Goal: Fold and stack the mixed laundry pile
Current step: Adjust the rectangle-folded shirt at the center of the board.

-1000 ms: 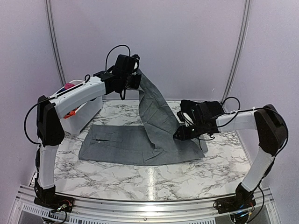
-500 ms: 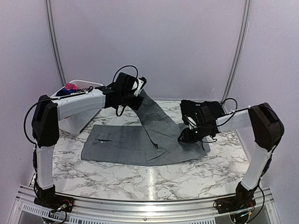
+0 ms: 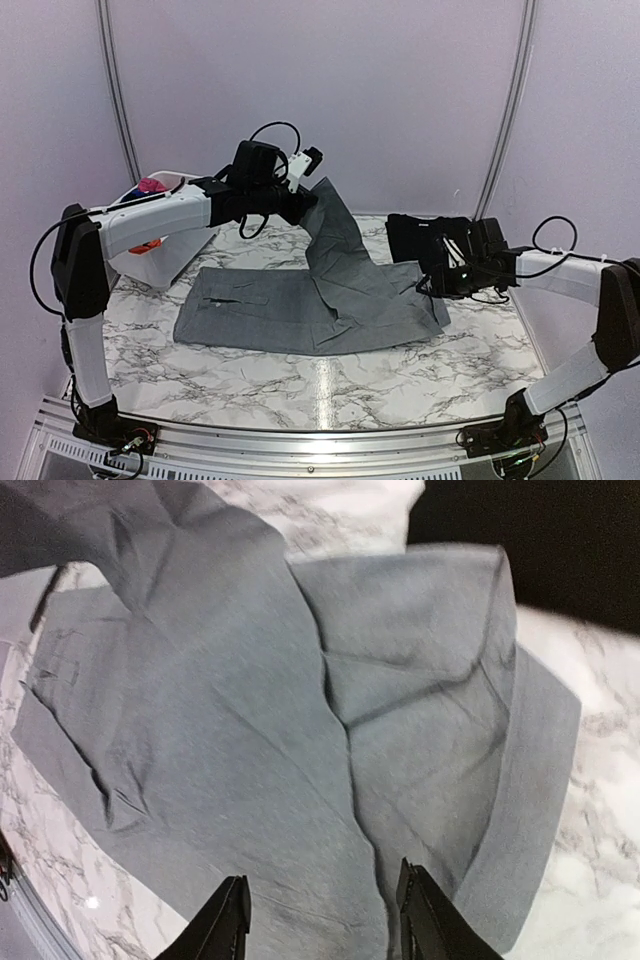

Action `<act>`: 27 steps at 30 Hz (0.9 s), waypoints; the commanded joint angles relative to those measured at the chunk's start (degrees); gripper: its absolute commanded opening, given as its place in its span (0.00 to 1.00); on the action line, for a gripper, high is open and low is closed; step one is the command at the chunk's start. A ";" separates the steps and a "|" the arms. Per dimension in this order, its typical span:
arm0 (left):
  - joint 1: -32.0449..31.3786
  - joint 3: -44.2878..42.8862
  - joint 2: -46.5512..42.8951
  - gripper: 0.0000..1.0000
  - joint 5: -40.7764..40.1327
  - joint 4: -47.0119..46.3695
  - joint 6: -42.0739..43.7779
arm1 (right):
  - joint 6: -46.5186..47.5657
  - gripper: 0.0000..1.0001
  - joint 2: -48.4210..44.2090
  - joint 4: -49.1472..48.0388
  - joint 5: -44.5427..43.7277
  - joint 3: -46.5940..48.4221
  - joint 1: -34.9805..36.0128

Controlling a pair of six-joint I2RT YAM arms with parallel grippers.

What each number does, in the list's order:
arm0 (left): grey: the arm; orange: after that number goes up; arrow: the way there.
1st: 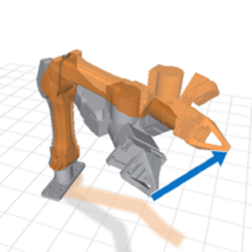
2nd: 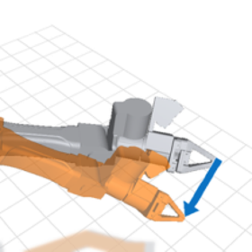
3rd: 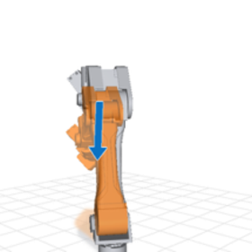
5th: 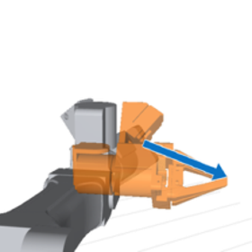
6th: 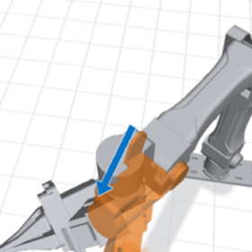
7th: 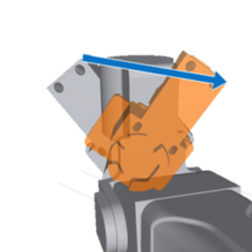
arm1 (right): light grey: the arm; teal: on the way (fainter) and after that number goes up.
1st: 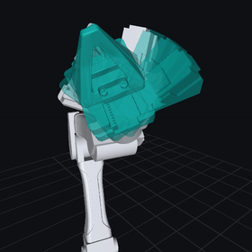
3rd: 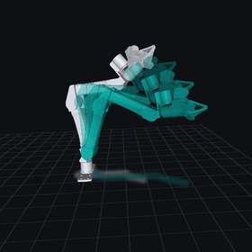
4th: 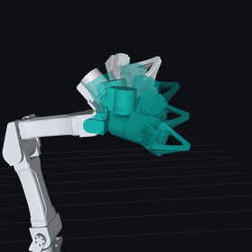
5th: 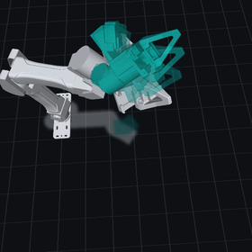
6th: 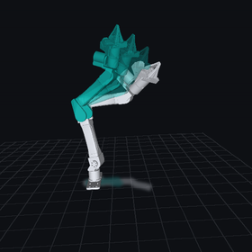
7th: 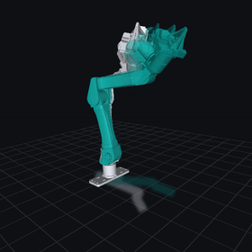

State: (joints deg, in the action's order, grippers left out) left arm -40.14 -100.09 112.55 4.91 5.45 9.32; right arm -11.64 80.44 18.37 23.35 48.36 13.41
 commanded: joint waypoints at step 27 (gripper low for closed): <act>-1.51 26.10 -21.47 0.00 20.03 -2.49 24.94 | -8.29 0.00 6.79 10.22 1.37 -9.81 -1.28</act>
State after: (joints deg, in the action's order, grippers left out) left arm -41.36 -80.97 95.85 21.85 3.53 25.41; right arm -15.79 86.85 27.77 23.90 41.39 12.51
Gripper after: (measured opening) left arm 0.009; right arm 0.002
